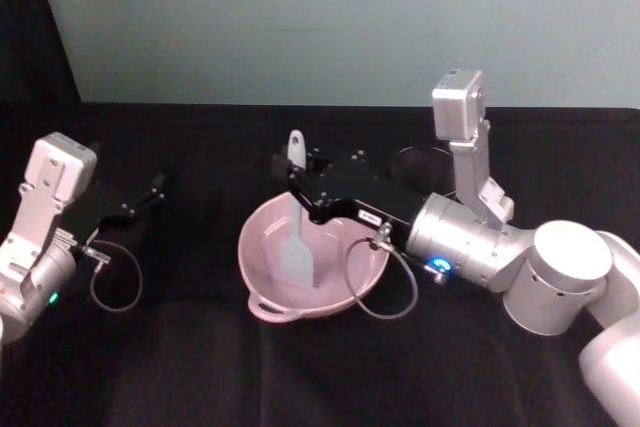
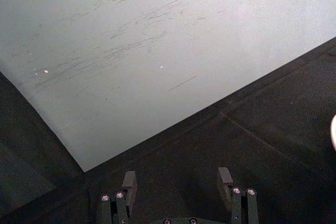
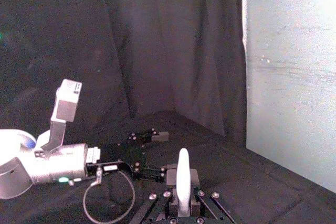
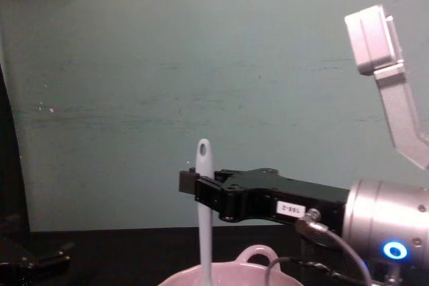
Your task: Use the one hand to pick up the spoon and stir the clear water in the bowl.
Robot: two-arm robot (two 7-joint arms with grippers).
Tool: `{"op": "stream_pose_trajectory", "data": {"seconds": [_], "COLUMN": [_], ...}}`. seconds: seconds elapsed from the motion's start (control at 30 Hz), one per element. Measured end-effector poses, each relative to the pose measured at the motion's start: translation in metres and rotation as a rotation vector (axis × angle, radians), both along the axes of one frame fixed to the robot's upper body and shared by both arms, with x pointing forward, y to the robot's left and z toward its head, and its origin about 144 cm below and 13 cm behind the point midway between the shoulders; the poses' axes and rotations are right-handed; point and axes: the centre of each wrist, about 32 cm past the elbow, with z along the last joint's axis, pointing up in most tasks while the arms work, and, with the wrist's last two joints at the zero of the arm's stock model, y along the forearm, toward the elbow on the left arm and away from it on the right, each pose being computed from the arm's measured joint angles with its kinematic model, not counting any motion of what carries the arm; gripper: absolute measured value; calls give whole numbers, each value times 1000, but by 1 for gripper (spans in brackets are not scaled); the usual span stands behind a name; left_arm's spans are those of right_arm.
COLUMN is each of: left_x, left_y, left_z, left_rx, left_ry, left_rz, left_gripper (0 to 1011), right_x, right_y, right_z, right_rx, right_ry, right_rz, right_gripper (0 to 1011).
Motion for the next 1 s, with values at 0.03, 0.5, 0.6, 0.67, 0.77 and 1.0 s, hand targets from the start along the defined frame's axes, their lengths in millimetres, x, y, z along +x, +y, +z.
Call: {"op": "stream_pose_trajectory", "data": {"seconds": [0.03, 0.5, 0.6, 0.67, 0.77, 1.0], "left_x": [0, 0, 0, 0, 0, 0], "left_y": [0, 0, 0, 0, 0, 0], "left_z": [0, 0, 0, 0, 0, 0], "left_rx": [0, 0, 0, 0, 0, 0], "left_ry": [0, 0, 0, 0, 0, 0], "left_rz": [0, 0, 0, 0, 0, 0], "left_gripper": [1011, 1011, 1011, 1011, 1012, 1011], "right_x": [1, 29, 31, 32, 31, 25], "right_y": [2, 14, 12, 11, 7, -6], "right_z": [-1, -13, -14, -14, -14, -11], "right_rx": [3, 40, 34, 27, 19, -3], "right_ry": [0, -73, -80, -91, -101, -130], "right_rz": [1, -134, -144, -153, -162, -166], "right_gripper": [117, 116, 116, 116, 116, 116]}}
